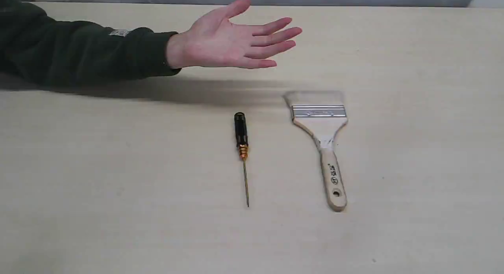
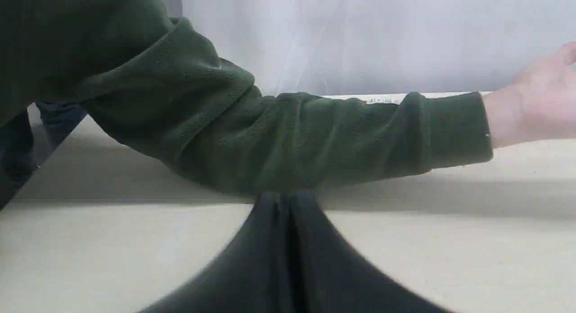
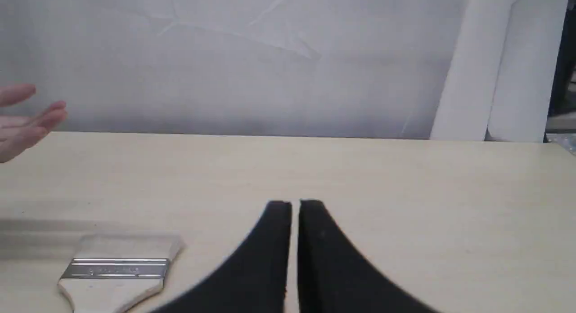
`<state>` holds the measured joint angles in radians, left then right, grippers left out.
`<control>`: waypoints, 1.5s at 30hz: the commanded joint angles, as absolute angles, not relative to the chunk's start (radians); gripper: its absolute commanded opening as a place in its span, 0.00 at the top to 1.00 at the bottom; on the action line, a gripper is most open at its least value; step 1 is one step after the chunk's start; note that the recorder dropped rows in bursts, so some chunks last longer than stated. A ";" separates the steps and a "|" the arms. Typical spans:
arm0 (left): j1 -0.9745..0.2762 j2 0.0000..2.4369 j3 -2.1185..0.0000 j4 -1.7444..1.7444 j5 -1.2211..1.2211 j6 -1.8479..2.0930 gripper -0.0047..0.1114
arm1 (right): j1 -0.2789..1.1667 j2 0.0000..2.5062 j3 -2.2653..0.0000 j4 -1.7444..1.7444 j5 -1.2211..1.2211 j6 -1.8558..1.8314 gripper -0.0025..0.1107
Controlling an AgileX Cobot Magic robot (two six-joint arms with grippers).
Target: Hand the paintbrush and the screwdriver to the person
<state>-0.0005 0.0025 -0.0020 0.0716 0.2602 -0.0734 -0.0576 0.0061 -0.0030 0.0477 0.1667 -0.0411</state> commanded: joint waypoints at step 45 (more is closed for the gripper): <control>-0.007 0.000 0.000 0.067 0.251 -0.075 0.96 | -0.067 0.000 -0.032 0.399 -0.016 -0.037 0.94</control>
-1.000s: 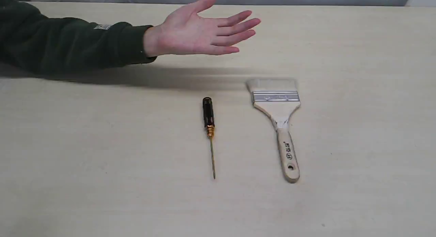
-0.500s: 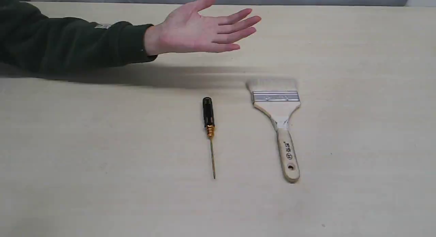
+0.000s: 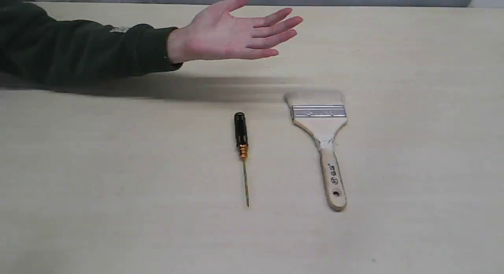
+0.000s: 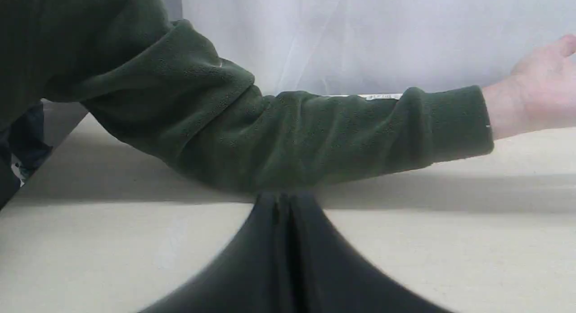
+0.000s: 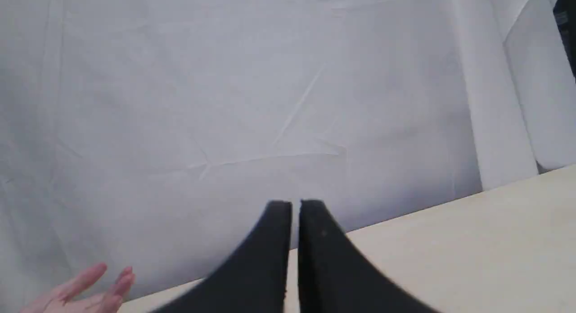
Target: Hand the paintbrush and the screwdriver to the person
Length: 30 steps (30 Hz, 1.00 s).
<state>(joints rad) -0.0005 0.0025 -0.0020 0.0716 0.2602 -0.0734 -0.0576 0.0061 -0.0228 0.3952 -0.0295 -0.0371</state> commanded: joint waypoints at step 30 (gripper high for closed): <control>-0.007 0.000 0.000 0.071 0.249 -0.075 0.96 | -0.067 0.000 -0.051 0.478 0.048 0.010 0.94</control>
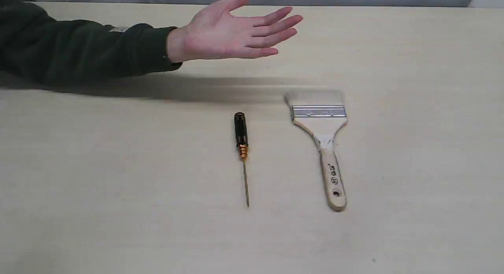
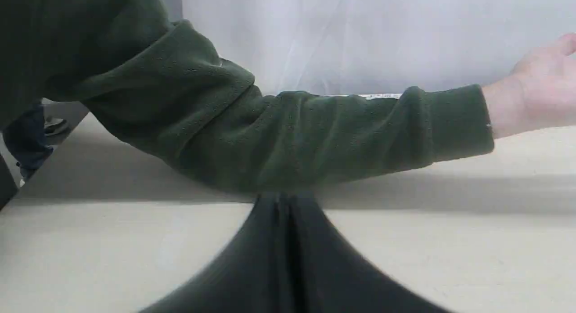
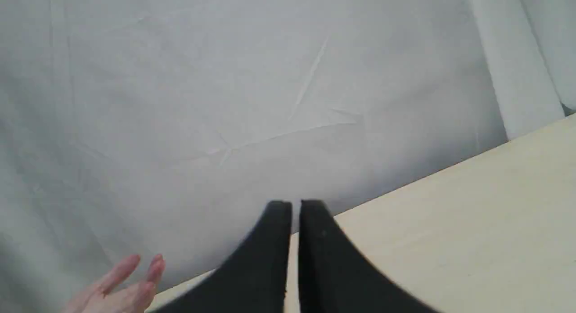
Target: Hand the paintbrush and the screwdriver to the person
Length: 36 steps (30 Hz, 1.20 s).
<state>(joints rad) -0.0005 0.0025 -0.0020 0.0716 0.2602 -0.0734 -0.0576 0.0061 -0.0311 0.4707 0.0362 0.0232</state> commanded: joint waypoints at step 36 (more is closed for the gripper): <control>-0.007 0.000 0.000 0.067 0.250 -0.075 0.96 | -0.010 1.176 -0.740 0.847 0.606 -0.642 0.94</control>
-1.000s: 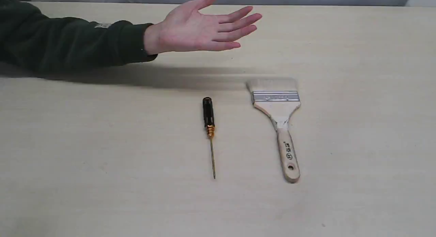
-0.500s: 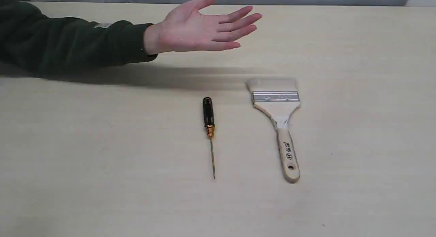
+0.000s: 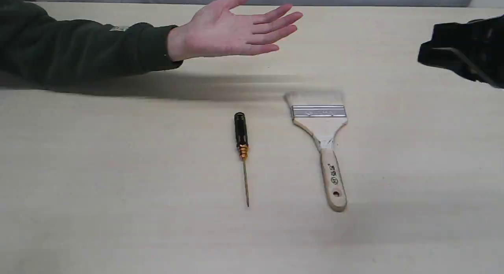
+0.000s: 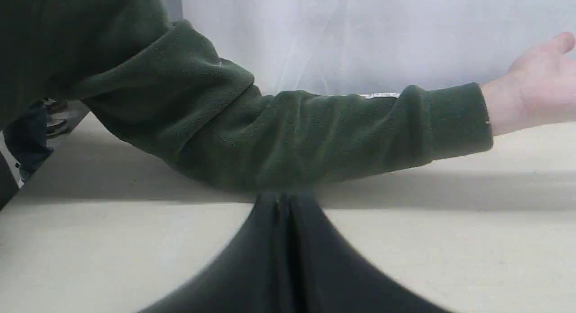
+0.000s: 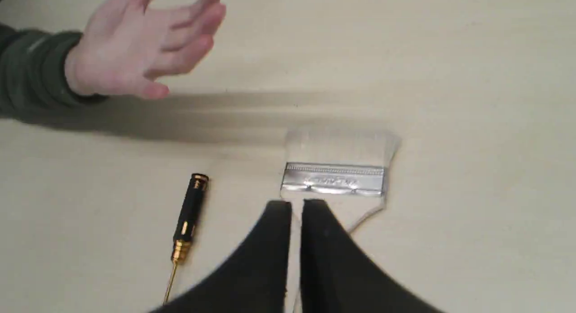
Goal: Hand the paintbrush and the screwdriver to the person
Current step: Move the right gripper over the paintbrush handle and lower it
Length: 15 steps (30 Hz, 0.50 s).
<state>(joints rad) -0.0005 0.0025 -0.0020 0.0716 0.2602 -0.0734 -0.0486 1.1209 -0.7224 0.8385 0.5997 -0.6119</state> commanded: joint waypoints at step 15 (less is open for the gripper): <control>-0.007 0.000 0.000 0.069 0.248 -0.075 0.96 | 0.226 1.389 -0.752 0.843 0.477 -0.672 0.94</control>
<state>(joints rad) -0.0005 0.0025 -0.0020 0.0716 0.2602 -0.0734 0.2240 1.3636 -0.7457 0.8426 0.4818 -0.6731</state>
